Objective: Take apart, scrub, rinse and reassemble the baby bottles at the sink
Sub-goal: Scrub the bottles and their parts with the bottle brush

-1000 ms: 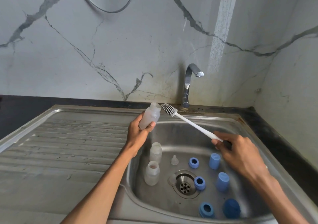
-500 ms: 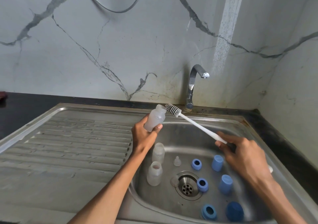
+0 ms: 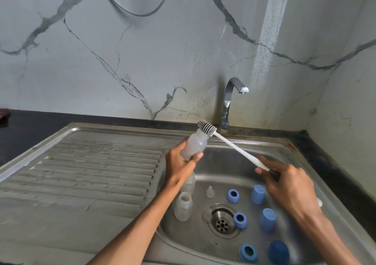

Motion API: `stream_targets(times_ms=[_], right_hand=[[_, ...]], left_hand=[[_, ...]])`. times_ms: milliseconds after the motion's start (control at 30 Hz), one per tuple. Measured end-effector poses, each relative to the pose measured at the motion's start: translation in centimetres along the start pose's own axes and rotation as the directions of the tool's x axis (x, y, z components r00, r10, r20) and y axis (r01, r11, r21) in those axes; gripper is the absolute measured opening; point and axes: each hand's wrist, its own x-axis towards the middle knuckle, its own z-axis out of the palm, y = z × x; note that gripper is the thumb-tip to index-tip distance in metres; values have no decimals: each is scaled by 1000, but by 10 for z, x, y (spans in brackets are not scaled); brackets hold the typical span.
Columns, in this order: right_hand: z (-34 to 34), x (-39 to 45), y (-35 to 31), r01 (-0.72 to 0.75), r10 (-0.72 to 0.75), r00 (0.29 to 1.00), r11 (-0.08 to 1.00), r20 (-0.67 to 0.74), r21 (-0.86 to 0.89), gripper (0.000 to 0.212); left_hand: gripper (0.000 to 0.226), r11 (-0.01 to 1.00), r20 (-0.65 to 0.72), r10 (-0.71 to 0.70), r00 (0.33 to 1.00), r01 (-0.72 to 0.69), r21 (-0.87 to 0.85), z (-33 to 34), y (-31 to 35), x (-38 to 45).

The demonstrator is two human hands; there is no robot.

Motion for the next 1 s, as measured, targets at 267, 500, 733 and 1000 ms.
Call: stream_targets(times_ms=[267,500,733,1000], right_hand=[[1,-1,0,33,-33,999,999,-2,-27,40],[-3,6,4,-29,30,1000,999,9,-16,39],[1,4,5,13,-13,1000,1000,-3,15,40],[-1,3,6,9,-9,1000,1000,2,-20,40]], left_hand=[[47,999,-72,-19,997,22,42,-14,-6,6],[48,999,-32,15,999,-14,32,5,4,-3],[41,999,-108,-16,994,20,37,-6,4,1],[42,997,-39,-11,999,14,74,0,-1,-2]])
